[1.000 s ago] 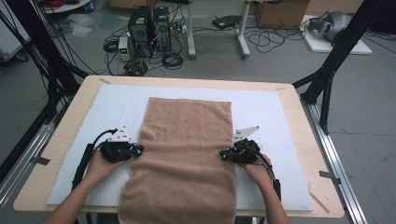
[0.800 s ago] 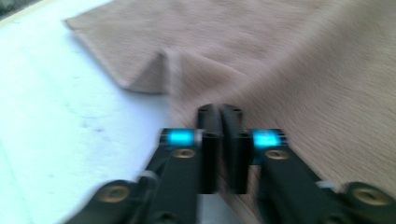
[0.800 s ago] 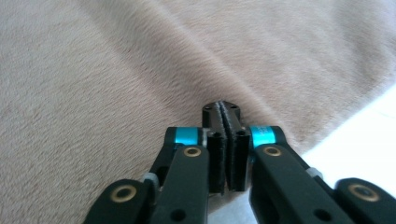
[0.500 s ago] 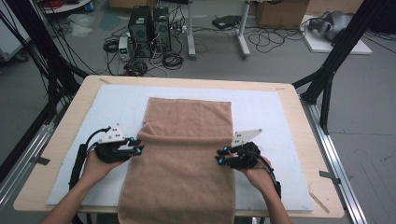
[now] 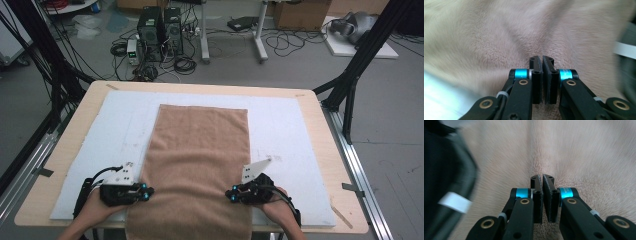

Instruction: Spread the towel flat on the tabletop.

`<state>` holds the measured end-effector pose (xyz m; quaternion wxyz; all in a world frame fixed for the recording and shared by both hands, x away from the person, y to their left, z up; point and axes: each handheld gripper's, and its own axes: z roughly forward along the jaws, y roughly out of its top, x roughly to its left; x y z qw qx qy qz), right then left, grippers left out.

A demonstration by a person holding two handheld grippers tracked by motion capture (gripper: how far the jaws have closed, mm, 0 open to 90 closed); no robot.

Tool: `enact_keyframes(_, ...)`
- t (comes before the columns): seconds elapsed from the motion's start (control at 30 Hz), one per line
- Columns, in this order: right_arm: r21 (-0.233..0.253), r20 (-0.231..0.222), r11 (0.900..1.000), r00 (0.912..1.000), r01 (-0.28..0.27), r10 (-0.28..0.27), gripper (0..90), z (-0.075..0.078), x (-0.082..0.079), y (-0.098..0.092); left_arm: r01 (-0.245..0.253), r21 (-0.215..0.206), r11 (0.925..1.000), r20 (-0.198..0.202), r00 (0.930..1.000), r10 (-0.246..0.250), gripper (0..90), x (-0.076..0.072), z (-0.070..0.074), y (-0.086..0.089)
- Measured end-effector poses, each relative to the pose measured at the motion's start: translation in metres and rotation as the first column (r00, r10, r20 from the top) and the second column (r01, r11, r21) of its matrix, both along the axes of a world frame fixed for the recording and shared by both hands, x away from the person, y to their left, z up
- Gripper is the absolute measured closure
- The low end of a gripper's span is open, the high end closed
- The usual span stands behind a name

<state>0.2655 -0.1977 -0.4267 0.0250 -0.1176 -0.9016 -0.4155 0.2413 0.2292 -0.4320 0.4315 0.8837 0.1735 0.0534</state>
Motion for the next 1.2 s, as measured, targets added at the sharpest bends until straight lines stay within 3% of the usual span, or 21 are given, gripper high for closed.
enact_keyframes(0.07,0.048,0.013,0.999,0.9999,0.006,-0.006,83.5,0.011,-0.002,-0.005,-0.038,-0.027,0.9989,0.027,0.9989,0.038,73.6,0.001,0.007,0.003)
enact_keyframes(0.13,0.021,0.036,0.999,0.9984,0.044,-0.045,78.6,0.014,0.004,-0.006,-0.065,-0.052,0.9965,0.031,0.9973,0.066,68.7,0.008,0.01,0.002)
enact_keyframes(0.23,0.005,0.008,0.997,0.9975,0.071,-0.071,74.8,0.005,0.016,-0.005,-0.098,-0.047,0.9941,0.036,0.9944,0.1,61.7,0.018,0.008,-0.002)
enact_keyframes(0.37,-0.003,-0.009,0.996,0.9955,0.094,-0.094,68.8,-0.006,0.02,-0.006,-0.117,-0.033,0.9926,0.04,0.9922,0.118,58.7,0.024,0.003,-0.005)
enact_keyframes(0.57,0.026,-0.015,0.983,0.983,0.183,-0.183,54.7,-0.006,0.033,-0.01,-0.174,-0.065,0.9826,0.029,0.9839,0.176,52.6,0.035,0.004,-0.002)
enact_keyframes(0.67,0.028,-0.008,0.974,0.9746,0.224,-0.224,46.5,-0.003,0.043,-0.01,-0.201,-0.073,0.977,0.022,0.979,0.203,49.0,0.042,0.006,-0.001)
enact_keyframes(0.8,0.038,0.006,0.969,0.9696,0.244,-0.244,40.0,0.002,0.053,-0.009,-0.227,-0.05,0.9726,0.037,0.9728,0.229,45.1,0.052,0.013,-0.003)
enact_keyframes(0.9,0.013,0.031,0.965,0.9642,0.263,-0.263,35.5,0.006,0.062,-0.008,-0.247,-0.026,0.9686,0.053,0.9672,0.248,43.5,0.061,0.019,-0.005)
enact_keyframes(1.07,0.034,0.035,0.957,0.9569,0.287,-0.288,30.4,0.016,0.074,-0.007,-0.269,-0.058,0.9613,0.047,0.9612,0.272,41.9,0.072,0.027,-0.004)
enact_keyframes(1.2,0.069,0.028,0.942,0.9434,0.328,-0.331,27.1,0.023,0.084,-0.008,-0.278,-0.07,0.9581,0.036,0.9591,0.281,39.9,0.077,0.029,-0.003)
